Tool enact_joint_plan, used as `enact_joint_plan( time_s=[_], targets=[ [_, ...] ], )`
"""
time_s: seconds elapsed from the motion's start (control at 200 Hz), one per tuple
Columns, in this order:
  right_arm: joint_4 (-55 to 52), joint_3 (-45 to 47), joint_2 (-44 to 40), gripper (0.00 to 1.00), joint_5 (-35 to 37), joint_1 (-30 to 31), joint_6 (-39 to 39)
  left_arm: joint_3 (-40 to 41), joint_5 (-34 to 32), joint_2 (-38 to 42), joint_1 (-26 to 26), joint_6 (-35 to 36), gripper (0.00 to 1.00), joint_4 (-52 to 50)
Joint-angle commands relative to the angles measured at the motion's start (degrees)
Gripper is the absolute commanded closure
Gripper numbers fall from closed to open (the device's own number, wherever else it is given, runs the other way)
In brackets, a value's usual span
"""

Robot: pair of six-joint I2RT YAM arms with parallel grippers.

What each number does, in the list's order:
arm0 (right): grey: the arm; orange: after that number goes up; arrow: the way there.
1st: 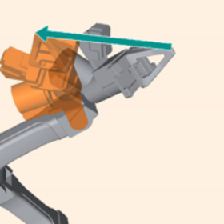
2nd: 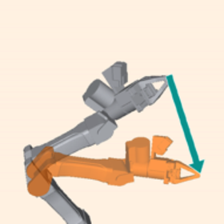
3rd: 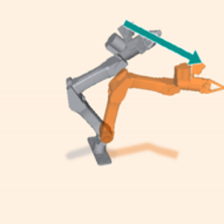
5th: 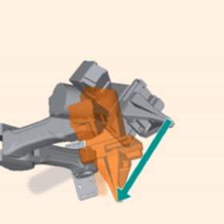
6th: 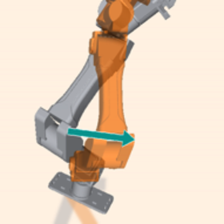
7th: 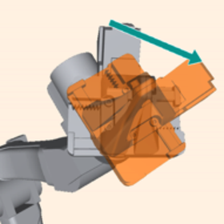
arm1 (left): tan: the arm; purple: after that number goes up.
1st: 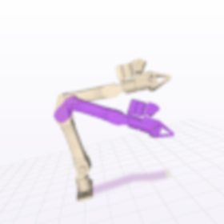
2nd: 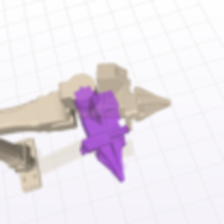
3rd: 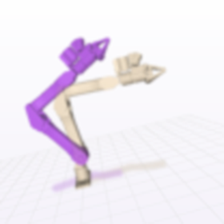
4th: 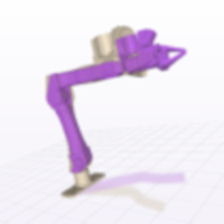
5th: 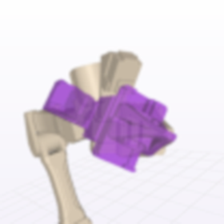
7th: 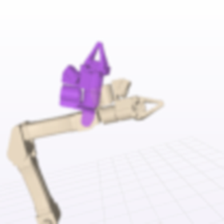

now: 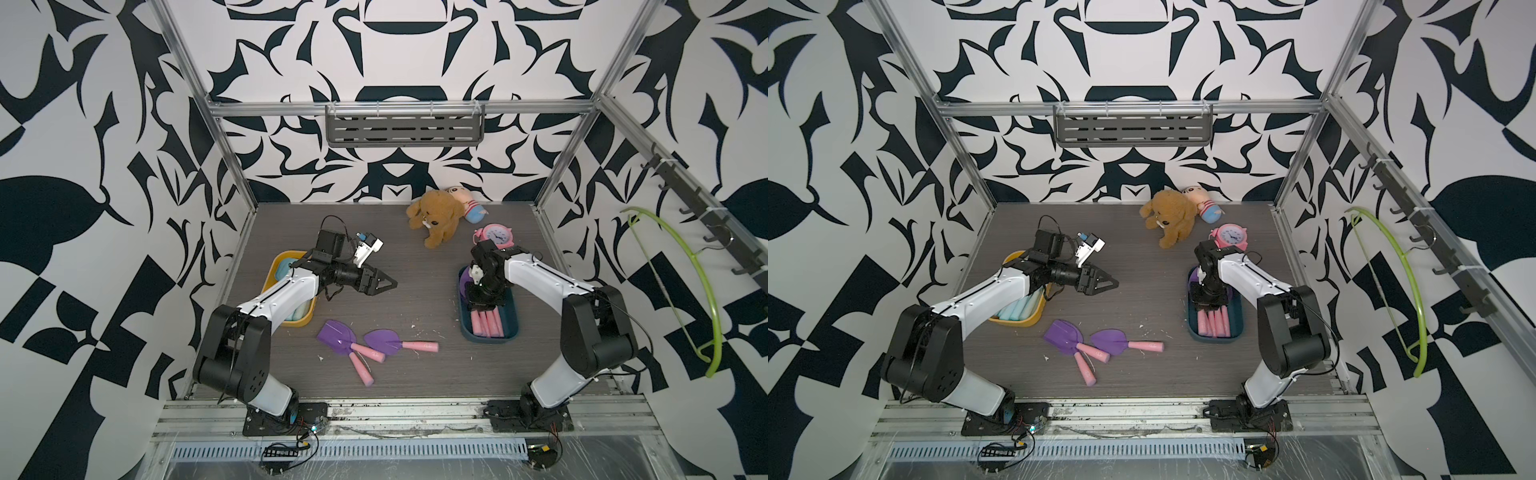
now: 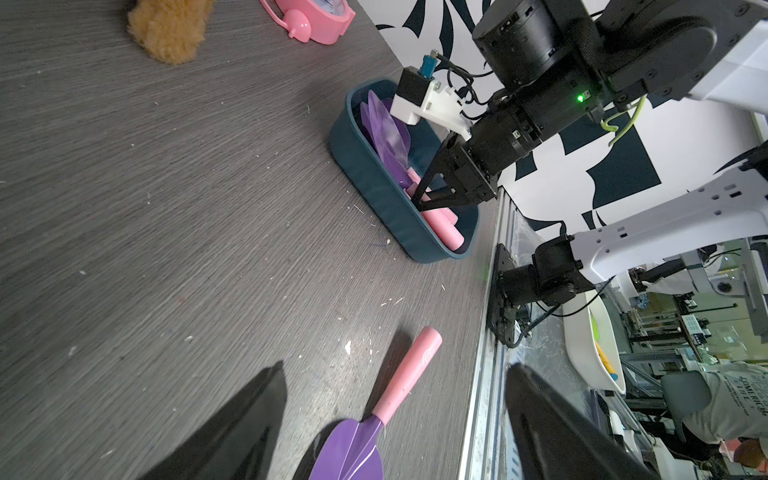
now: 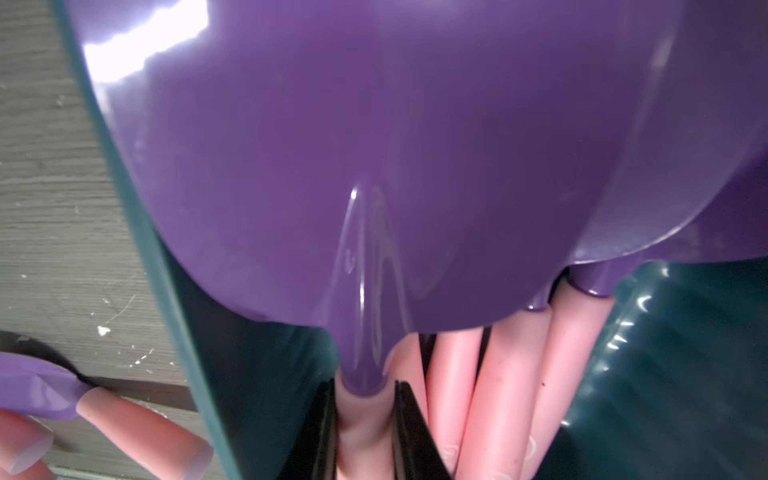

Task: Sort the small shovels by color and place them into the storage box
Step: Place the shovel in the storage box.

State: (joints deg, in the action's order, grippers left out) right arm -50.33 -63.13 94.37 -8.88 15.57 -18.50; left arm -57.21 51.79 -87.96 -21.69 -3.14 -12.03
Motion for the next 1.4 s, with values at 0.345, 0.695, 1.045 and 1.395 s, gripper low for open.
enact_joint_plan(
  time_s=[0.345,0.695,1.045,1.395],
  targets=[
    [-0.05,-0.03,-0.28,0.70,0.35,0.16,-0.62,-1.68,0.82,-1.30,0.11,0.83,0.10,-1.42],
    [-5.15,-3.91,-5.45,0.70,1.70,0.20,-0.25,-2.08,-0.37,-0.08,0.16,3.14,0.10,-3.50],
    [-6.45,-1.23,-5.84,0.69,0.33,1.54,-1.38,-1.94,-0.30,0.56,0.16,3.58,0.11,-3.79],
    [-4.83,1.58,-1.70,0.69,1.70,2.33,-1.36,-1.94,-0.21,0.44,0.16,3.84,0.11,-4.04]
  ],
)
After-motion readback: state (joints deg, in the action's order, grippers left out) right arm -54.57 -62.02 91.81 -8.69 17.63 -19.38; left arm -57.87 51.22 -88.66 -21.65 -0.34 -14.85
